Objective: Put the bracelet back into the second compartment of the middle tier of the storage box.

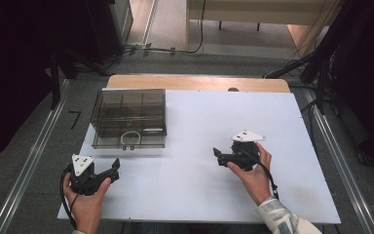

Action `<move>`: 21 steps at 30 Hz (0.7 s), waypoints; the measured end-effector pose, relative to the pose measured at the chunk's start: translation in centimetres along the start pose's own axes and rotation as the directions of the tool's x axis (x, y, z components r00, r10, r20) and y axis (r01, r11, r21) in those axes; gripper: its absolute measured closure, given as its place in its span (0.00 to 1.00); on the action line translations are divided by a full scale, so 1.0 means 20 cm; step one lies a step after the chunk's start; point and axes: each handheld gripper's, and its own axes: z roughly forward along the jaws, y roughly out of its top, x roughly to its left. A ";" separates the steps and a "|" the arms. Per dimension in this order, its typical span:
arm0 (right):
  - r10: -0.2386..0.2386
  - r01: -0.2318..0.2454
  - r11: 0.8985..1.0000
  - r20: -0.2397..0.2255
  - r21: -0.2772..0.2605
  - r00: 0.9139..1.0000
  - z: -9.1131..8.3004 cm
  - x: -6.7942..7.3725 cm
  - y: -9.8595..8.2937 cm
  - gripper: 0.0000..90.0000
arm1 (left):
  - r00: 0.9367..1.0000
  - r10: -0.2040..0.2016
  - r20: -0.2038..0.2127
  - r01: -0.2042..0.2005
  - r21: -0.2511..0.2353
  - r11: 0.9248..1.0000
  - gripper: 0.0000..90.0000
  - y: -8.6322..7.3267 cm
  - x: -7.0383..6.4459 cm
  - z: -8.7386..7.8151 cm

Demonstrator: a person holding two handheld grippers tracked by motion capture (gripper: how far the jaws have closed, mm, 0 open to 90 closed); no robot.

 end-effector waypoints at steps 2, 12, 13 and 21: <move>0.007 -0.007 1.000 0.014 0.009 1.000 -0.03 -0.05 -0.03 0.17 | 1.000 0.003 -0.001 -0.003 0.001 1.000 0.12 0.00 0.00 0.00; 0.061 -0.067 0.996 0.103 0.054 0.993 -0.20 -0.30 -0.22 0.15 | 1.000 0.007 -0.013 -0.007 0.006 1.000 0.12 0.00 0.00 0.01; 0.069 -0.075 0.996 0.113 0.052 0.991 -0.22 -0.33 -0.23 0.15 | 1.000 0.005 -0.016 -0.005 0.005 1.000 0.12 0.00 0.00 0.01; 0.119 -0.137 0.986 0.173 0.094 0.978 -0.34 -0.48 -0.37 0.14 | 1.000 0.001 -0.019 -0.001 0.006 1.000 0.12 0.00 0.00 0.01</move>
